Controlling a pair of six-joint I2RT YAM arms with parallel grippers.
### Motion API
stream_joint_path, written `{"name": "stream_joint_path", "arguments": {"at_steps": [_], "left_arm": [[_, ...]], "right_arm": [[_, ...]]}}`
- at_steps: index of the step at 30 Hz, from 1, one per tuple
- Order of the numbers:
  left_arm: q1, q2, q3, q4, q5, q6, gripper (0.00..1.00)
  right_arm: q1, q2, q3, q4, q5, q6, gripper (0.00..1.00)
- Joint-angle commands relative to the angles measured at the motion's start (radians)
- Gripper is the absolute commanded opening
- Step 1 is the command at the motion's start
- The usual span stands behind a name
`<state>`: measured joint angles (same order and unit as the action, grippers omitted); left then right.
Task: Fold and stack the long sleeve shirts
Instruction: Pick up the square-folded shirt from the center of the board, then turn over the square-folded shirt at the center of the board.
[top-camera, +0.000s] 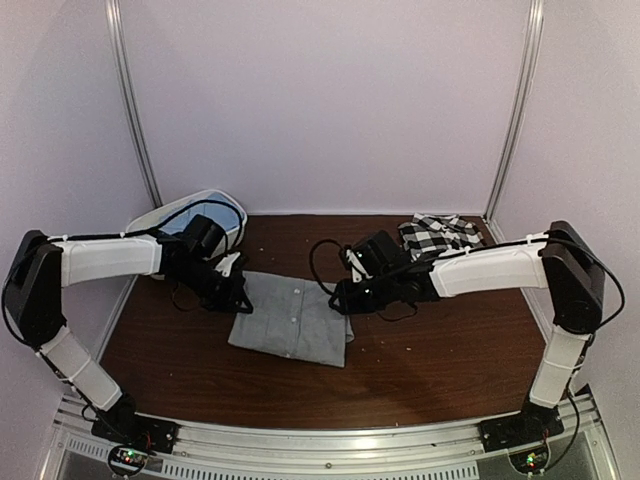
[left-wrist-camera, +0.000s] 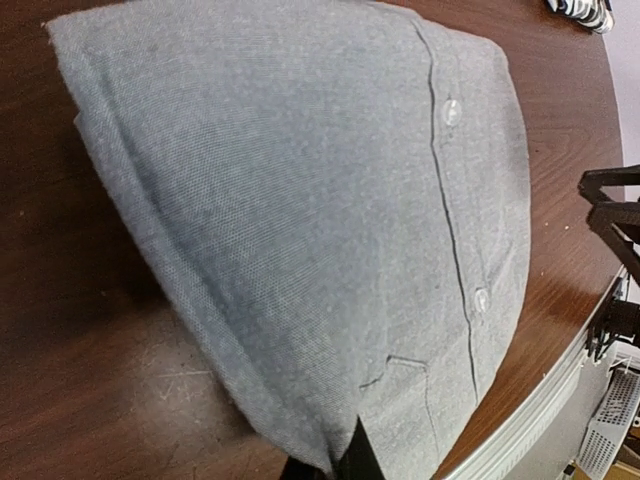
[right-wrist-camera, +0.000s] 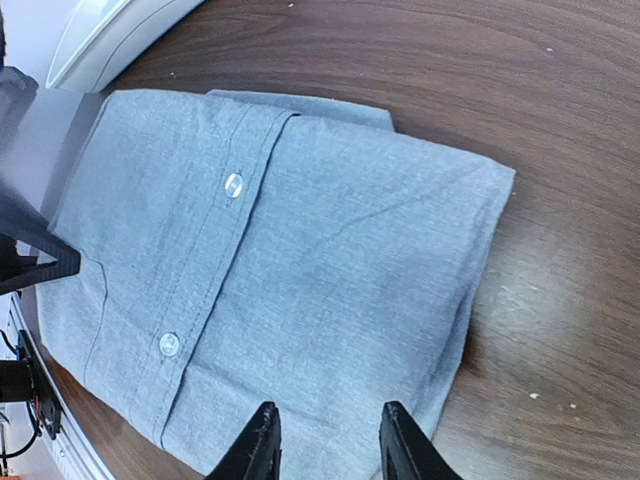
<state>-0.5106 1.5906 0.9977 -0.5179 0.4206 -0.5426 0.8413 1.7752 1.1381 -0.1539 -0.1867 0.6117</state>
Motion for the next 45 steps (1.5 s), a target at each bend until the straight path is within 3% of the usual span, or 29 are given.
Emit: {"name": "stream_joint_path", "arguments": {"at_steps": [1, 7, 18, 27, 38, 45], "left_arm": [[0.031, -0.071, 0.082, -0.150, -0.001, 0.111, 0.00], [0.069, -0.130, 0.158, -0.239, -0.008, 0.155, 0.00], [0.073, -0.089, 0.343, -0.313, 0.029, 0.211, 0.00], [0.072, 0.037, 0.517, -0.261, 0.211, 0.166, 0.00], [0.070, 0.077, 0.427, -0.162, 0.273, 0.137, 0.00], [0.070, 0.074, 0.415, -0.162, 0.277, 0.146, 0.00]], "right_arm": [[0.047, 0.107, 0.109, -0.001, 0.009, 0.022, 0.33], [0.060, 0.222, 0.188, -0.024, 0.030, 0.030, 0.28], [0.109, 0.469, 0.435, 0.052, -0.108, 0.096, 0.26], [0.162, 0.624, 0.618, 0.271, -0.273, 0.220, 0.27], [0.145, 0.595, 0.523, 0.320, -0.241, 0.209, 0.28], [0.130, 0.492, 0.362, 0.470, -0.208, 0.232, 0.30]]}}
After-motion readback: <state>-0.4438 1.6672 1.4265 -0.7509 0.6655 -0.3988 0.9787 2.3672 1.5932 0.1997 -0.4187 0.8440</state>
